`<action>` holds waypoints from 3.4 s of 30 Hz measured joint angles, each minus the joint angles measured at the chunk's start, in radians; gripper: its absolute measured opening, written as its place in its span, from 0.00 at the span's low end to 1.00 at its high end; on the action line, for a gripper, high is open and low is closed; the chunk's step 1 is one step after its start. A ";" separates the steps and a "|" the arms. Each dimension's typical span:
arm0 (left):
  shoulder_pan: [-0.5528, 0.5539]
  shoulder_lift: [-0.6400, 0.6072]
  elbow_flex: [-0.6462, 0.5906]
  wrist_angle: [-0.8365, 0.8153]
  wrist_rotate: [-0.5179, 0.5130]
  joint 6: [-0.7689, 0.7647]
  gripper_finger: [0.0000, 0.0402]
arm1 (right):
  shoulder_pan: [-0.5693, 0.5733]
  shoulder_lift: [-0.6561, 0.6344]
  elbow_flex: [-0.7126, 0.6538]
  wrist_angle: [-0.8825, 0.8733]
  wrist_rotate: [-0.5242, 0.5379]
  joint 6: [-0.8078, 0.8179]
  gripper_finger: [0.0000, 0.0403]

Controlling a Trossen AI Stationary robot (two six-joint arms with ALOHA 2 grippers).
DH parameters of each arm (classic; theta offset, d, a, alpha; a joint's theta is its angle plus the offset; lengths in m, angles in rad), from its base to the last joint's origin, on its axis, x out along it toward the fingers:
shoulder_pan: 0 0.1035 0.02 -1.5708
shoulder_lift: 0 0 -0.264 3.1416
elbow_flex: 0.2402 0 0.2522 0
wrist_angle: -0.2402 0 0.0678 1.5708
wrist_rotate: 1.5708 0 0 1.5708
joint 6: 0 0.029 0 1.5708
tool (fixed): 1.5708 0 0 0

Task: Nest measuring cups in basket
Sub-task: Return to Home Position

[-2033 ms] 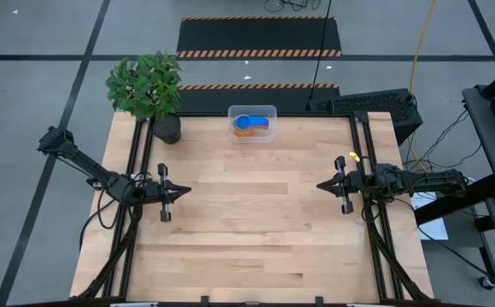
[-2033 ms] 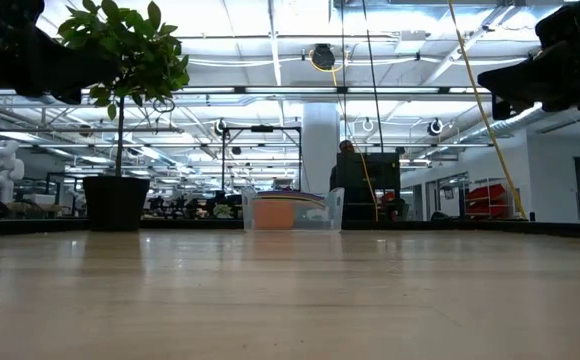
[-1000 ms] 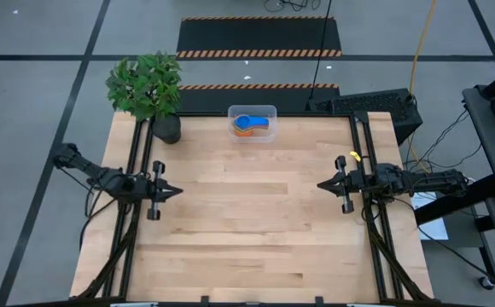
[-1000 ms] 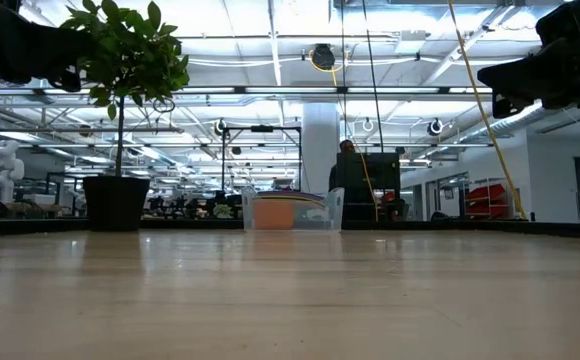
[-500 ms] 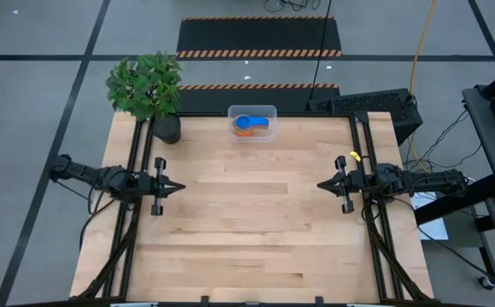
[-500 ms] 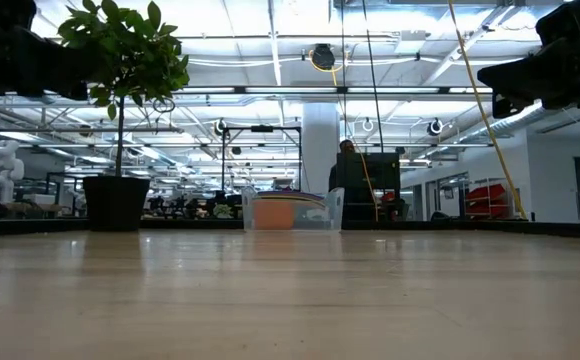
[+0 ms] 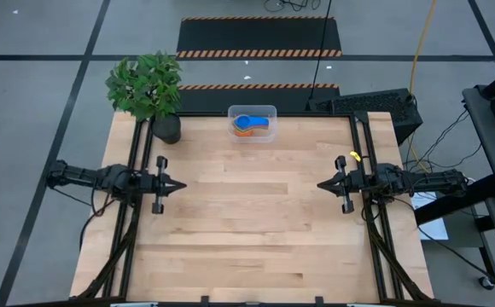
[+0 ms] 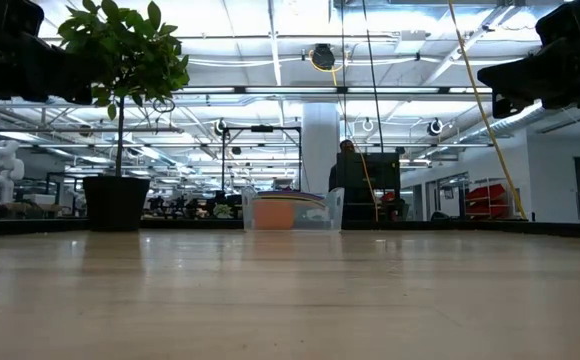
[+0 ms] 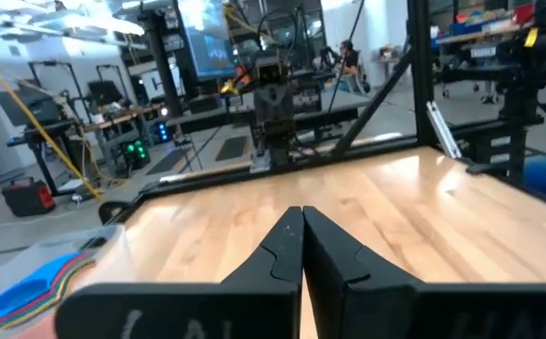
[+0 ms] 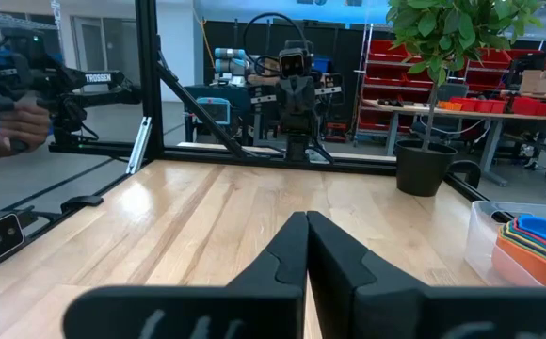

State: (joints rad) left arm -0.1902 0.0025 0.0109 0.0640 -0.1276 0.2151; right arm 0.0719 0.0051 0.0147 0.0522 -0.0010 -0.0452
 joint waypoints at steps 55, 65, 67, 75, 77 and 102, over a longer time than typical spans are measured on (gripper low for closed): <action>0.046 0.017 0.000 -0.028 0.022 -0.089 0.09 | 0.000 0.000 0.000 0.000 0.000 0.000 0.00; 0.046 0.017 0.000 -0.028 0.021 -0.089 0.09 | 0.000 0.000 0.000 0.000 0.000 0.000 0.00; 0.046 0.017 0.000 -0.028 0.021 -0.089 0.09 | 0.000 0.000 0.000 0.000 0.000 0.000 0.00; 0.046 0.017 0.000 -0.028 0.021 -0.089 0.09 | 0.000 0.000 0.000 0.000 0.000 0.000 0.00; 0.046 0.017 0.000 -0.028 0.021 -0.089 0.09 | 0.000 0.000 0.000 0.000 0.000 0.000 0.00; 0.046 0.017 -0.001 -0.027 0.021 -0.089 0.09 | 0.000 0.000 0.000 0.000 0.000 0.000 0.00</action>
State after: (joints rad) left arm -0.1444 0.0193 0.0101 0.0366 -0.1062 0.1261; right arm 0.0717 0.0048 0.0149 0.0519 -0.0010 -0.0448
